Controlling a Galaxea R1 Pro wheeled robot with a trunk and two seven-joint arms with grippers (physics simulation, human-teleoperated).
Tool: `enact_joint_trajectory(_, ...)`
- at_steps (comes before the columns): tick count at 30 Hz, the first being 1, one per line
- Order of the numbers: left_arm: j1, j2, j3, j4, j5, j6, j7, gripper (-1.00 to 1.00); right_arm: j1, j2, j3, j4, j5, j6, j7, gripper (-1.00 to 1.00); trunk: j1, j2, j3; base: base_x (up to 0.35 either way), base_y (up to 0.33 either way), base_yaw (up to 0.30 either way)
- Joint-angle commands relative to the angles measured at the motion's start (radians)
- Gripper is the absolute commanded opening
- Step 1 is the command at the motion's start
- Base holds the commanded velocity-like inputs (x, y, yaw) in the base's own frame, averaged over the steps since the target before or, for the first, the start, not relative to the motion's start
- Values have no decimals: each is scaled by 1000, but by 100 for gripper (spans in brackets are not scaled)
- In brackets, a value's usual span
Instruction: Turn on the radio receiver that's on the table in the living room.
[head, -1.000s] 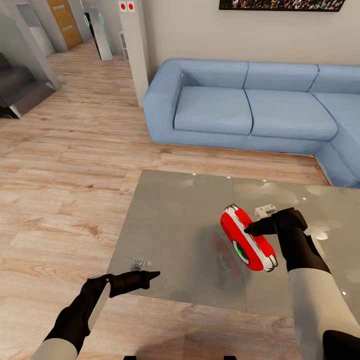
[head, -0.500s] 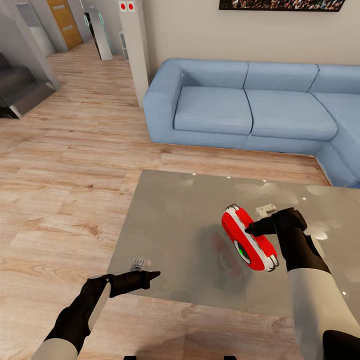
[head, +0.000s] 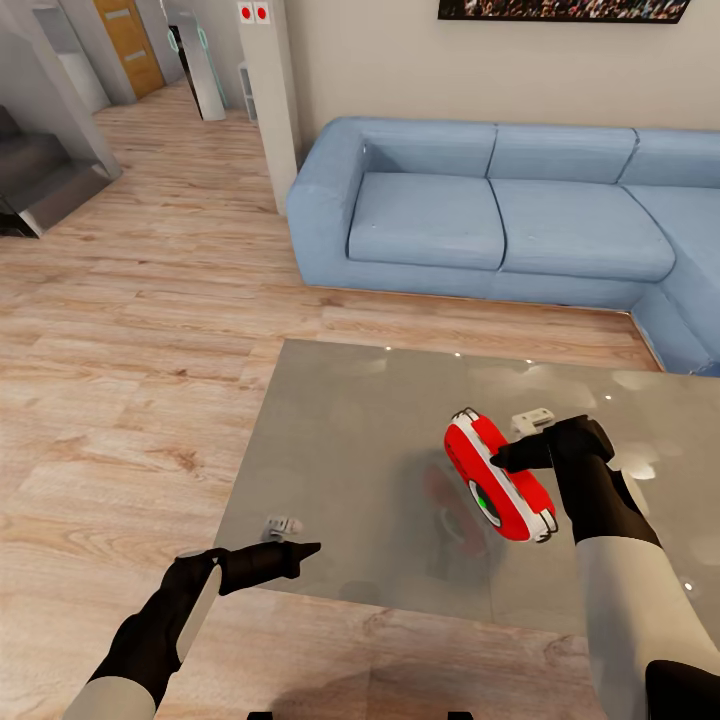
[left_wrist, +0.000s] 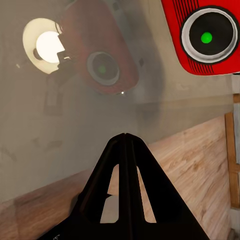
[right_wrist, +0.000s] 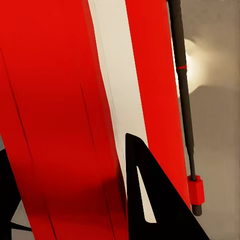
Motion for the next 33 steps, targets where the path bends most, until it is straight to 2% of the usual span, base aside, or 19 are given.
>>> enact_joint_trajectory(1, 0, 0, 0, 0, 0, 0, 0, -100, 0, 0, 0, 0, -1, -1, 0, -100, 0, 0, 0, 0, 0, 0)
enact_joint_trajectory(5, 0, 0, 0, 0, 0, 0, 0, -100, 0, 1, -1, 1, -16, -19, 0, -100, 0, 0, 0, 0, 0, 0)
enact_joint_trajectory(10, 0, 0, 0, 0, 0, 0, 0, -100, 0, 12, -3, 1, -58, -52, -5, -100, 0, 0, 0, 0, 0, 0)
enact_joint_trajectory(19, 0, 1, 0, 0, 0, -1, 0, -100, 0, 15, -3, 18, -71, -79, -12, -100, 0, 0, 0, 0, 0, 0)
enact_joint_trajectory(24, 0, 1, 0, 0, 0, -2, 0, -100, 0, 15, -3, 67, -75, -116, -52, -100, 0, 0, 0, 0, 0, 0)
enact_joint_trajectory(29, 0, 1, 0, 0, 0, -2, 0, -100, 0, 14, -3, 118, -131, -152, -112, -100, 0, 0, 0, 0, 0, 0)
enact_joint_trajectory(33, 0, 1, 0, 0, 0, -2, 0, -100, 0, 14, -2, 129, -153, -159, -141, -100, 0, 0, 0, 0, 0, 0)
